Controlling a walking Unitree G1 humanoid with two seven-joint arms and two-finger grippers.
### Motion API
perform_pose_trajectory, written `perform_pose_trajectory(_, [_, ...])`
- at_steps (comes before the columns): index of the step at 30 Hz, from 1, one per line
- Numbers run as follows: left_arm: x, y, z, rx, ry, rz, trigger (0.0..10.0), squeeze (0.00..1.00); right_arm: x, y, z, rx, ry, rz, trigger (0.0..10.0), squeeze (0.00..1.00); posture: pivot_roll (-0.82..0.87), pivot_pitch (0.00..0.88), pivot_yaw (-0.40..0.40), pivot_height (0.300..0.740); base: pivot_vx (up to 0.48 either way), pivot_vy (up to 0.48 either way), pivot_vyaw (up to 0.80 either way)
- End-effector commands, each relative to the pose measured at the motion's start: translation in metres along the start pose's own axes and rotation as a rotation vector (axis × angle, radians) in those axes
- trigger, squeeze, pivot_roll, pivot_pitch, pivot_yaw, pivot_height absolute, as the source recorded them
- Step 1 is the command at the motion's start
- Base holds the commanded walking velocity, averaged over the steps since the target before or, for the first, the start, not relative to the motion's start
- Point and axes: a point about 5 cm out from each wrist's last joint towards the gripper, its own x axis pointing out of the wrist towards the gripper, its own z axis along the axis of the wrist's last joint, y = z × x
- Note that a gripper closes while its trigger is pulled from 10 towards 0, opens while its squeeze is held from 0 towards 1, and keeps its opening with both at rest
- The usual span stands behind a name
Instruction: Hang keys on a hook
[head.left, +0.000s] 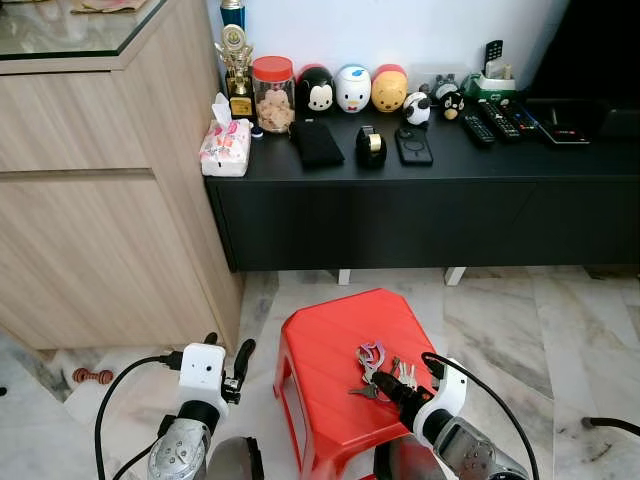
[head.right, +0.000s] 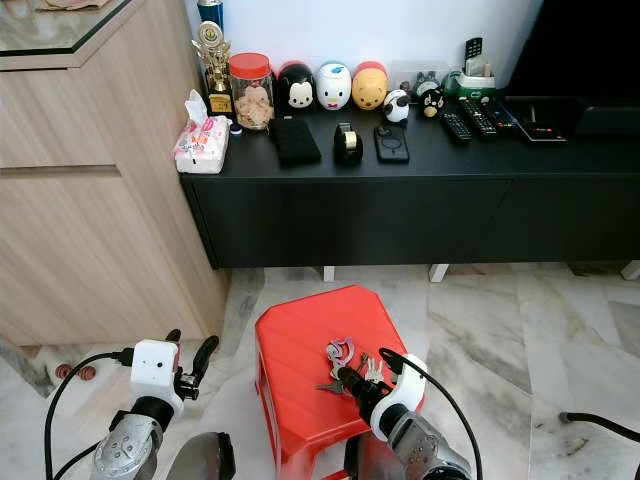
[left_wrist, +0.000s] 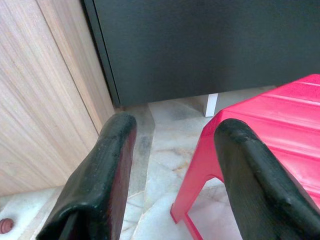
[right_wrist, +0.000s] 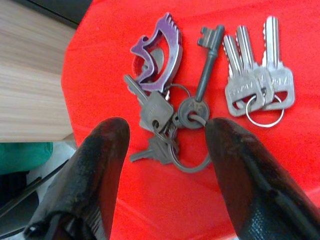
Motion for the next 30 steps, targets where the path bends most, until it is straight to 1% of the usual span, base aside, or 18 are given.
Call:
perform_pose_trajectory(1, [-0.003,0.0,-0.004,0.001,0.009,0.002,10.0,0.0,0.0,-0.001,0.003,0.011,-0.015,-0.004,10.0,0.0,-0.01,0.055,-0.056,0.618,0.0,0.0,0.0])
perform_pose_trajectory(9, [-0.005,0.0,-0.004,0.002,0.009,0.001,10.0,0.0,-0.002,-0.006,0.0,0.013,-0.005,-0.022,10.0,0.0,-0.01,0.059,-0.056,0.618,0.0,0.0,0.0])
perform_pose_trajectory(19, [-0.009,0.001,-0.004,0.007,0.01,0.001,10.0,0.0,-0.005,-0.012,-0.006,0.019,0.01,-0.041,10.0,0.0,0.0,0.087,-0.051,0.618,0.0,0.0,0.0])
perform_pose_trajectory(24, [-0.011,0.0,-0.003,0.009,0.01,-0.002,10.0,0.0,-0.004,-0.011,-0.005,0.018,0.008,-0.03,10.0,0.0,0.0,0.096,-0.049,0.618,0.0,0.0,0.0])
perform_pose_trajectory(26, [-0.012,-0.001,-0.001,0.017,0.006,-0.008,10.0,0.0,-0.002,-0.005,-0.003,0.009,0.007,0.005,10.0,0.0,0.01,0.104,-0.05,0.618,0.0,0.0,0.0])
perform_pose_trajectory(30, [-0.013,-0.001,-0.001,0.018,0.006,-0.009,10.0,0.0,-0.001,-0.004,-0.003,0.006,0.009,0.016,10.0,0.0,0.01,0.107,-0.05,0.618,0.0,0.0,0.0])
